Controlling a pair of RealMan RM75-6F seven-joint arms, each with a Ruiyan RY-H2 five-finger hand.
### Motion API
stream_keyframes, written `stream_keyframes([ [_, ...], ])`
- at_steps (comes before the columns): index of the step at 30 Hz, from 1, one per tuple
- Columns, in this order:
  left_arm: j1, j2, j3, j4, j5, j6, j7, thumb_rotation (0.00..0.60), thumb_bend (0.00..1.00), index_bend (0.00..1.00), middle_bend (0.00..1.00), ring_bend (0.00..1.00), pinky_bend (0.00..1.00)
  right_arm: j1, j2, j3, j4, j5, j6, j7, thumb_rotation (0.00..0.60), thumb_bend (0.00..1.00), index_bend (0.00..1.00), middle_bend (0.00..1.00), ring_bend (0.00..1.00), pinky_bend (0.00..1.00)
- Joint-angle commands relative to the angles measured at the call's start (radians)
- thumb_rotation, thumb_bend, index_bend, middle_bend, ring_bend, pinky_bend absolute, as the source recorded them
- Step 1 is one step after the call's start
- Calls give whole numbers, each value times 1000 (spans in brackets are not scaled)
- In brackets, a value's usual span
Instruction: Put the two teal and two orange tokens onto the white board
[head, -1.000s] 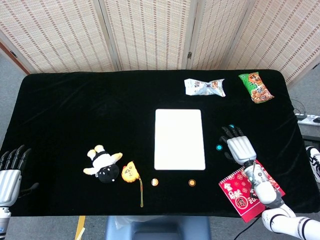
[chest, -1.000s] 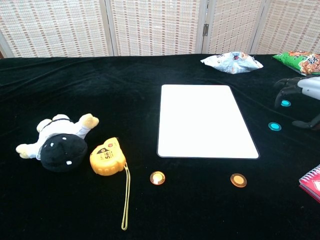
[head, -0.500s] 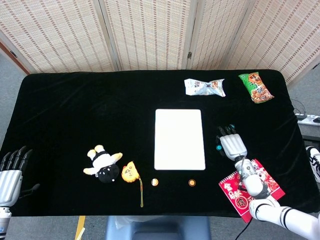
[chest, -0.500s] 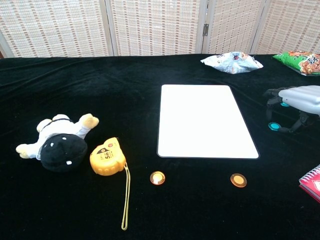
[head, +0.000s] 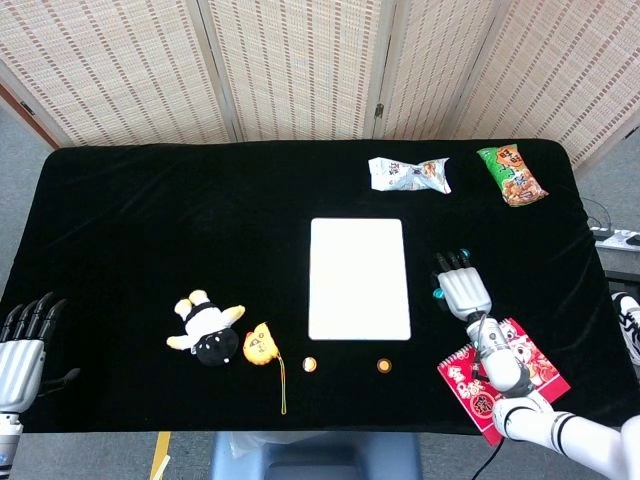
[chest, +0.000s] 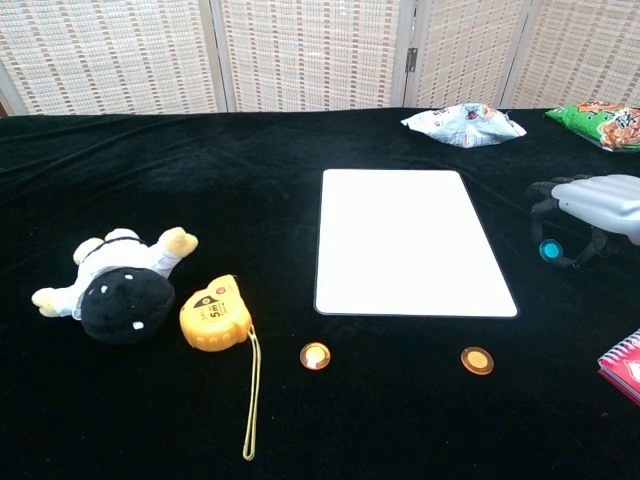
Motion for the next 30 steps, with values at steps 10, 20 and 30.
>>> stream_keyframes([
  [10, -5, 2, 0, -4, -1, -7, -1, 600, 135, 0, 0, 0, 0, -4, 6, -14, 3, -15, 17, 14, 600, 277, 400, 40, 0, 0],
  [20, -8, 3, 0, -6, -3, -11, 0, 600, 135, 0, 0, 0, 0, 3, -6, -18, 24, 2, 3, 0, 600, 278, 390, 43, 11, 0],
  [30, -5, 2, 1, -2, -5, -8, -2, 600, 135, 0, 0, 0, 0, 10, -7, -18, 23, 13, -5, -13, 600, 270, 505, 108, 26, 0],
])
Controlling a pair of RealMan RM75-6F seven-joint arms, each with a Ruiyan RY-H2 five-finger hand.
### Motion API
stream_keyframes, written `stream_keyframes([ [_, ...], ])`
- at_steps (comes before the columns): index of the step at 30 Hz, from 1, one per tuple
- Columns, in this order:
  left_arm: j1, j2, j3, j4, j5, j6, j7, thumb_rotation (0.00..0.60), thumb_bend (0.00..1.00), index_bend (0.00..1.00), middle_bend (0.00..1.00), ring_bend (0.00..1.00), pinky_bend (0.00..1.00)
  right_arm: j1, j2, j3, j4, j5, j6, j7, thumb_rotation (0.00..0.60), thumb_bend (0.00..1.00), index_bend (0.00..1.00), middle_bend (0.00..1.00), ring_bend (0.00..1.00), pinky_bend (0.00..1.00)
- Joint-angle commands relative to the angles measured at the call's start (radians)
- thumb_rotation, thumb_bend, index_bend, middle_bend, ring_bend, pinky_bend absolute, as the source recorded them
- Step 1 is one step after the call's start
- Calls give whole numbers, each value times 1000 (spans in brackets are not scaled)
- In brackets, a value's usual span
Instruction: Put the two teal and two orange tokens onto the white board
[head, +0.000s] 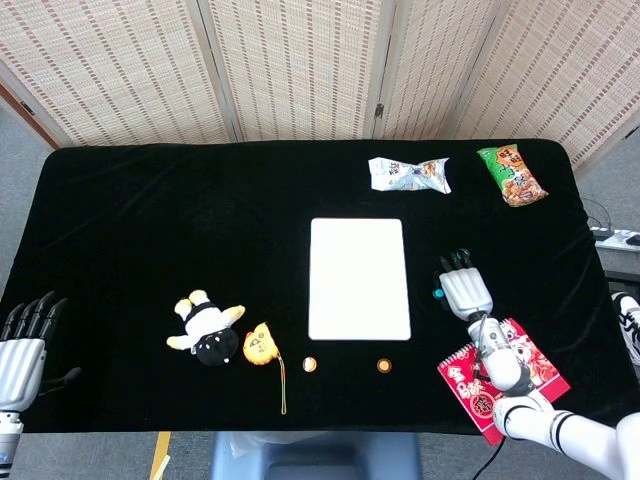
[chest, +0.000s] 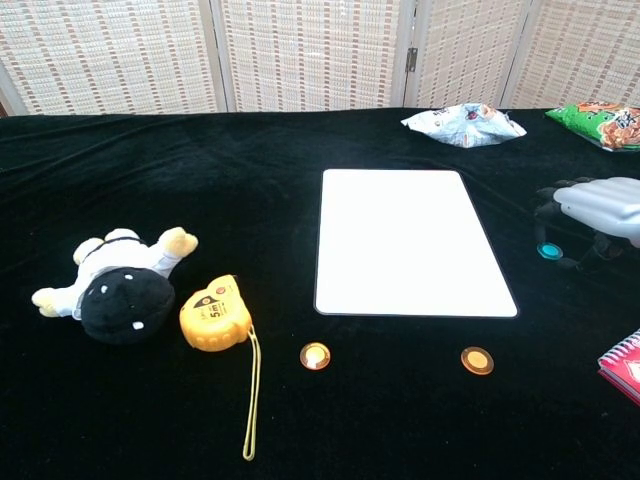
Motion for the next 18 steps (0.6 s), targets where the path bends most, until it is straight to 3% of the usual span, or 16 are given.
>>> stream_keyframes([
  [1, 0, -1, 1, 1, 0, 0, 0, 600, 135, 0, 0, 0, 0, 1, 3, -1, -6, 0, 2, -4, 600, 270, 507, 110, 27, 0],
  [10, -1, 0, -2, -1, 2, 3, -3, 600, 135, 0, 0, 0, 0, 15, 76, 29, -130, -30, 46, -4, 600, 270, 510, 114, 26, 0],
  [18, -2, 2, -1, -5, 8, 6, 0, 600, 135, 0, 0, 0, 0, 127, 57, 109, -144, 70, -36, -77, 600, 270, 510, 114, 21, 0],
])
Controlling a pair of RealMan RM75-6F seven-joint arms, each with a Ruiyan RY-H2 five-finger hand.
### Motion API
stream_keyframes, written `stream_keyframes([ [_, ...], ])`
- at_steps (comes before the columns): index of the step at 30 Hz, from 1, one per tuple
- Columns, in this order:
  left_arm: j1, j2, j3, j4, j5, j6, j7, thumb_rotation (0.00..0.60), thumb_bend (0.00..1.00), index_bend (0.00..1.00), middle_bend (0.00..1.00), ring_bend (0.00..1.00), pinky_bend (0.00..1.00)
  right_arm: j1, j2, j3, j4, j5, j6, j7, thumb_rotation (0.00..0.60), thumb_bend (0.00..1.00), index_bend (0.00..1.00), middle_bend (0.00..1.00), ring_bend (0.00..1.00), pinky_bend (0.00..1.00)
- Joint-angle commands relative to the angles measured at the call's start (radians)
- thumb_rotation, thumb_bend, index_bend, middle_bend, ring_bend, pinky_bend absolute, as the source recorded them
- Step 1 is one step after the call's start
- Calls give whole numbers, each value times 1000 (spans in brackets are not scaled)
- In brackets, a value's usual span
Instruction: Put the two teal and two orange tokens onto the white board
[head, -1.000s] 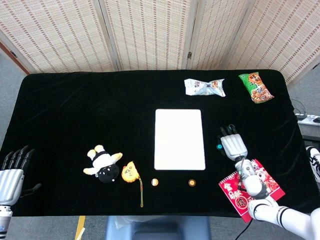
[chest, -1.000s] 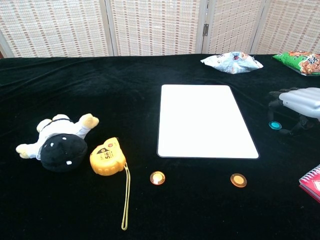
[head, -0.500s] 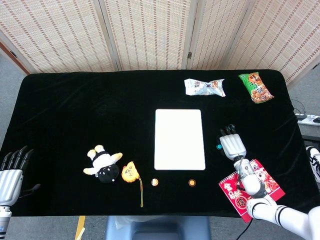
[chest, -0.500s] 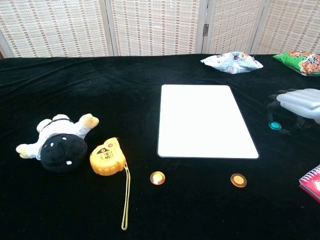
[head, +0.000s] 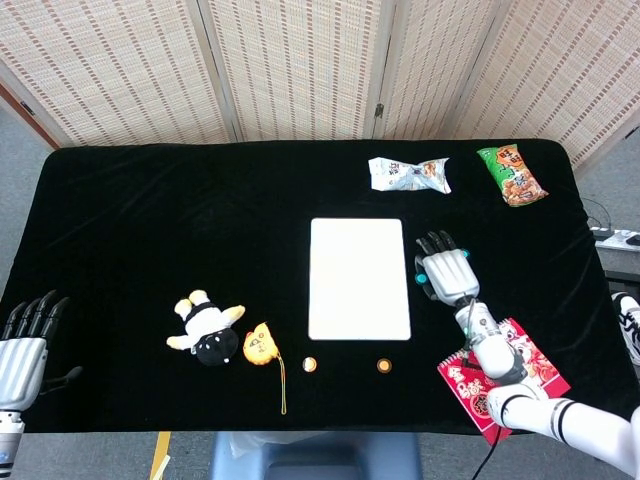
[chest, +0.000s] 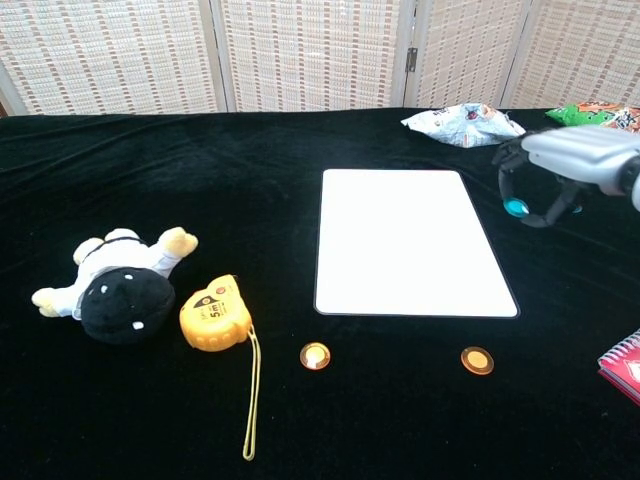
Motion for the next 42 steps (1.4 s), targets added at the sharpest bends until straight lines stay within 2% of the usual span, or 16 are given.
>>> stream_keyframes([
  [1, 1, 2, 0, -2, -1, 1, 0, 600, 135, 0, 0, 0, 0, 63, -28, 42, 18, 73, -56, -42, 600, 271, 510, 113, 20, 0],
  [10, 11, 7, 7, -9, -1, 9, 4, 600, 135, 0, 0, 0, 0, 213, -147, 90, 149, 215, -123, -145, 600, 270, 494, 107, 14, 0],
  [15, 13, 12, 8, -17, -5, 7, 8, 600, 135, 0, 0, 0, 0, 287, -206, 93, 221, 295, -148, -221, 600, 270, 433, 90, 16, 0],
  [17, 13, 12, 8, -17, -4, 9, 7, 600, 135, 0, 0, 0, 0, 302, -217, 91, 235, 320, -154, -241, 600, 271, 339, 72, 10, 0],
  [21, 14, 10, 9, -10, -7, 5, 2, 600, 135, 0, 0, 0, 0, 347, -247, 79, 267, 391, -164, -305, 600, 270, 56, 47, 0, 0],
  [23, 15, 8, 8, -5, -8, 6, -6, 600, 135, 0, 0, 0, 0, 345, -234, 76, 253, 401, -151, -304, 600, 271, 3, 44, 0, 0],
  [26, 16, 7, 8, 4, -12, 4, -16, 600, 135, 0, 0, 0, 0, 323, -200, 66, 228, 396, -133, -282, 600, 270, 13, 44, 3, 0],
  [30, 15, 3, 5, 17, -12, 3, -29, 600, 135, 0, 0, 0, 0, 265, -129, 37, 186, 371, -98, -233, 600, 271, 164, 45, 7, 0],
  [34, 11, -3, 5, 20, -3, 4, -28, 600, 135, 0, 0, 0, 0, 205, -57, 13, 152, 349, -74, -177, 600, 270, 243, 60, 28, 0],
  [38, 10, -8, 5, 19, 4, 7, -28, 600, 135, 0, 0, 0, 0, 152, -5, -17, 148, 328, -67, -127, 600, 270, 264, 69, 20, 0],
  [42, 10, -10, 5, 18, 1, 5, -24, 600, 135, 0, 0, 0, 0, 118, 6, -37, 191, 322, -87, -82, 600, 270, 264, 69, 20, 0],
])
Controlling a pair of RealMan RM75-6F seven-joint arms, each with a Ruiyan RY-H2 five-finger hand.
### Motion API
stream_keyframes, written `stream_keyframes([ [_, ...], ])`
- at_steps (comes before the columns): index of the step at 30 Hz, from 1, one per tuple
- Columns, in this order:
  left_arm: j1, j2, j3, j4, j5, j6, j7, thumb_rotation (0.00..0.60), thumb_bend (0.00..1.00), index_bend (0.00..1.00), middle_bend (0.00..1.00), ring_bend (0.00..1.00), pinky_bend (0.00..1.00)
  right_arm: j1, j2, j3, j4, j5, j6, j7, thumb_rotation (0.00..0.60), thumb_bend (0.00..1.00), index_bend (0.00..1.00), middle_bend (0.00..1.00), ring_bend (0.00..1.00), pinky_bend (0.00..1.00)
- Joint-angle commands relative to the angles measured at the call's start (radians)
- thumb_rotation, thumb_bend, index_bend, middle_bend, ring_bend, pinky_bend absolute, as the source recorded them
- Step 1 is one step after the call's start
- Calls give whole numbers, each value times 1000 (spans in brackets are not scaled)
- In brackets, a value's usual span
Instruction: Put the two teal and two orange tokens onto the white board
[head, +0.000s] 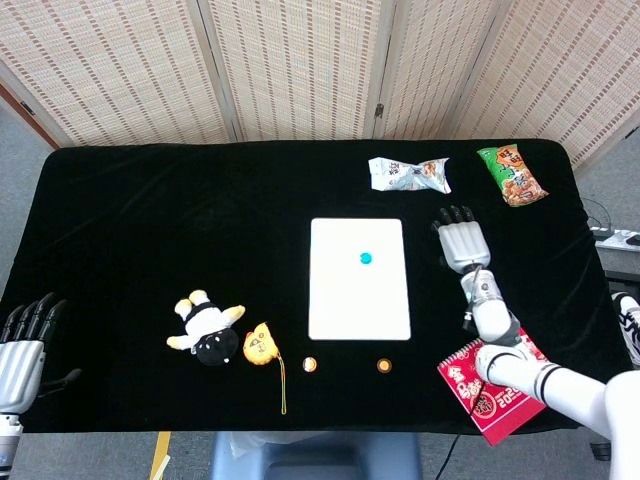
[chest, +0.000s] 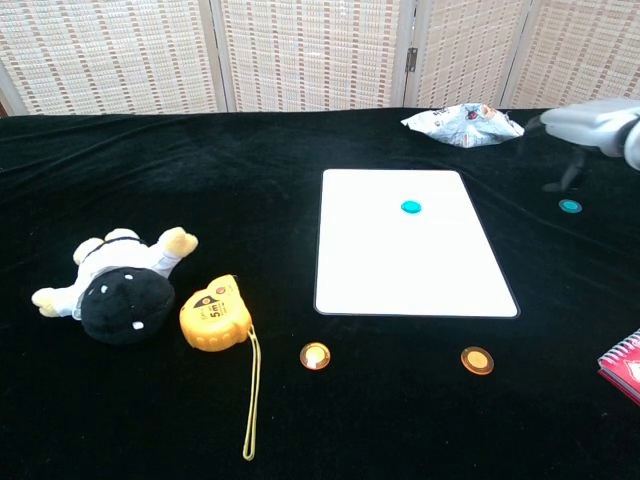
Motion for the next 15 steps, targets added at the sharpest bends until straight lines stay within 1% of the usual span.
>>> stream_keyframes([
  [1, 0, -1, 0, -1, -2, -2, 4, 600, 135, 0, 0, 0, 0, -26, 3, -18, 44, -7, -20, 36, 600, 270, 264, 69, 18, 0],
  [6, 0, -1, 3, -10, 2, -1, 11, 600, 135, 0, 0, 0, 0, -40, -26, -20, 131, -6, -54, 81, 600, 270, 270, 71, 21, 0],
  [8, 1, 1, 3, -14, 2, 1, 15, 600, 135, 0, 0, 0, 0, -39, -45, -24, 178, -7, -74, 85, 600, 271, 285, 75, 25, 0],
  [15, 6, 5, 5, -23, -1, 4, 23, 600, 135, 0, 0, 0, 0, -33, -105, -22, 288, -12, -118, 98, 600, 270, 330, 94, 22, 0],
])
